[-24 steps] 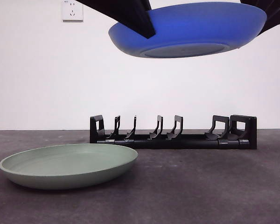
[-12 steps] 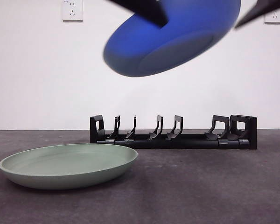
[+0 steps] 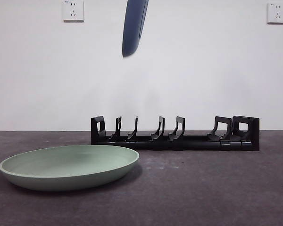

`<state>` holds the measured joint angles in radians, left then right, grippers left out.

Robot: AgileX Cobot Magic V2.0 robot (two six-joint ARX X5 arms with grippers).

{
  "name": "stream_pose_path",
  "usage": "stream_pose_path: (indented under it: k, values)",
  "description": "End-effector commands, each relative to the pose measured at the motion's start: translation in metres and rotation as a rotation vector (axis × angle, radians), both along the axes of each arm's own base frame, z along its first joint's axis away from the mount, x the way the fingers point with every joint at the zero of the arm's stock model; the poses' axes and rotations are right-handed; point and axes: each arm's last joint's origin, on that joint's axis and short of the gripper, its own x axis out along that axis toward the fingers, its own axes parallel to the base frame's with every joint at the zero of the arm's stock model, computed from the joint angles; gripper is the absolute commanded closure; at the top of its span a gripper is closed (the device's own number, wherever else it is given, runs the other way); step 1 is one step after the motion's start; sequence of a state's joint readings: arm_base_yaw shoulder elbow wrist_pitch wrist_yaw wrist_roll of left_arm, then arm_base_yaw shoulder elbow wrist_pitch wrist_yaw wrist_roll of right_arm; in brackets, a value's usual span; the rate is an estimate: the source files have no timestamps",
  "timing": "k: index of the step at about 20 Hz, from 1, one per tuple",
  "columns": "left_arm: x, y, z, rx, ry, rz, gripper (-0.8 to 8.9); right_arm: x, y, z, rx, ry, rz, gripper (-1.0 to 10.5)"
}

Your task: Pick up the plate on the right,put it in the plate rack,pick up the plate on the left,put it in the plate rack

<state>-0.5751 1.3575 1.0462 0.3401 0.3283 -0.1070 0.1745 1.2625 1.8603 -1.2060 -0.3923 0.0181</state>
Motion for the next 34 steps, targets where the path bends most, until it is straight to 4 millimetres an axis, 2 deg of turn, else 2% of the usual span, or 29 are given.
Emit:
stream_pose_path:
  k: [1, 6, 13, 25, 34]
  values:
    - [0.021, 0.001, -0.014, -0.108, 0.115, 0.009, 8.22, -0.001, 0.0, -0.001, -0.003, 0.004, 0.004, 6.0]
    - [0.047, 0.003, -0.04, -0.115, 0.174, 0.036, 8.22, -0.002, 0.0, -0.003, -0.009, 0.03, 0.005, 6.0]
    - [0.071, 0.001, -0.076, -0.069, 0.233, 0.074, 8.22, -0.002, 0.0, -0.004, -0.011, 0.038, 0.007, 6.0]
    - [0.091, 0.005, -0.11, 0.012, 0.251, 0.136, 8.22, -0.003, 0.001, -0.006, -0.005, 0.059, 0.033, 6.0]
    - [0.092, 0.005, -0.127, 0.188, 0.243, 0.222, 8.22, -0.003, 0.001, -0.006, -0.008, 0.058, 0.035, 6.0]
